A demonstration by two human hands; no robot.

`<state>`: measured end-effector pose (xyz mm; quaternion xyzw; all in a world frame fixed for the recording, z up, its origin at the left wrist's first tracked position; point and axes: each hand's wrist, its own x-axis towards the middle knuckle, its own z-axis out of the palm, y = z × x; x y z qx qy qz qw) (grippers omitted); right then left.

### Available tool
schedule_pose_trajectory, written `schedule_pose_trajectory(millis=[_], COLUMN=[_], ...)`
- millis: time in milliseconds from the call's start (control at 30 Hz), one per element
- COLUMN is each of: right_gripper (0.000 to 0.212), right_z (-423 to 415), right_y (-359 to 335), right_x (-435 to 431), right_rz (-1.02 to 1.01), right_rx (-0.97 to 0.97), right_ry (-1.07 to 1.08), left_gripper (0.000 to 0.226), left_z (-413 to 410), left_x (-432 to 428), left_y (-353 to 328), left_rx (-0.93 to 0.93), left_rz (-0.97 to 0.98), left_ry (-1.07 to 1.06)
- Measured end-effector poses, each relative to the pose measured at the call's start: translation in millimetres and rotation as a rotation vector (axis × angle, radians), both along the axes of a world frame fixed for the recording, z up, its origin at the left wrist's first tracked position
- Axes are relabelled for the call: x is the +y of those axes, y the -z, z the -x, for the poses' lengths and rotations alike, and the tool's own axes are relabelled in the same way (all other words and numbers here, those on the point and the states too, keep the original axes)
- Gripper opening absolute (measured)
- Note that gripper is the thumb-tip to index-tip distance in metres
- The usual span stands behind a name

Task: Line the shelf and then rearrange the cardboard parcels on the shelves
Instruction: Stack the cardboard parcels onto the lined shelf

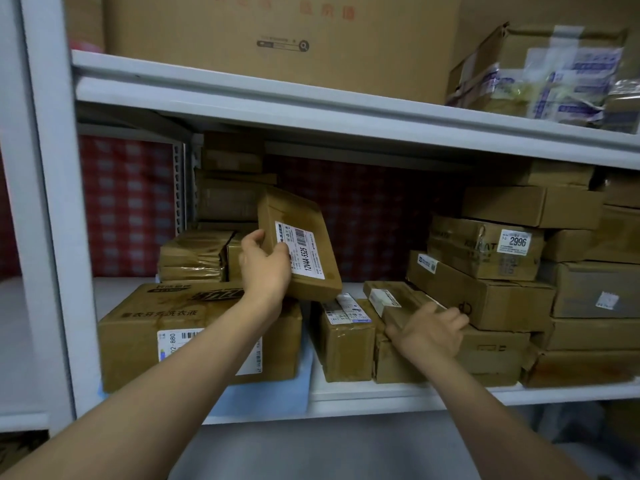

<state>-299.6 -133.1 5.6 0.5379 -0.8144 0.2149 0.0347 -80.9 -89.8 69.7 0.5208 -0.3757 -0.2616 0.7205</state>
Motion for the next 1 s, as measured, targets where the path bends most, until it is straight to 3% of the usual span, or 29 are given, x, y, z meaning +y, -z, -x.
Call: schedule_pose_trajectory(millis=[167,367,467,533,667,800,933,1000], right_gripper=[0.08,0.069,0.069,0.07,0.076,0.068,0.054,0.054], right_z=[-7.2,-2.3,-6.5,-14.6,-26.2,-32.7,-40.8,-45.5], right_y=[-7.9,-23.4,-42.0,-53.2,-69.6,-75.8,-82.2,-87.5], right_x=[7.4,13.3,17.4,22.3,29.0,35.7,42.2,42.5], right_rz=[0.017,0.637,0.803,0.851,0.808,0.586,0.457,0.355], right_rx=[-0.065,-0.234,-0.306,-0.328,-0.321,-0.39,-0.68,-0.987], right_ry=[-0.008,-0.184,-0.407,-0.56,-0.818,-0.896,-0.758,-0.712], left_gripper=[0.052,0.08,0.1,0.094,0.049,0.04,0.041,0.055], left_z=[3.1,8.9,15.3,21.1,41.4,49.4,55.0,57.3], left_x=[0.7,1.6,-0.5,-5.6,13.3,27.4,30.6,35.0], left_y=[-1.8,-5.3,-5.5,-3.7,-14.1,-16.6,-14.1,-13.9], left_rx=[0.082,0.195,0.25,0.274,0.47,0.555,0.653,0.663], left_rz=[0.037,0.052,0.009,-0.054,-0.05,-0.023,0.027,0.048], left_ry=[0.03,0.035,0.094,0.147,0.361,0.447,0.485,0.462])
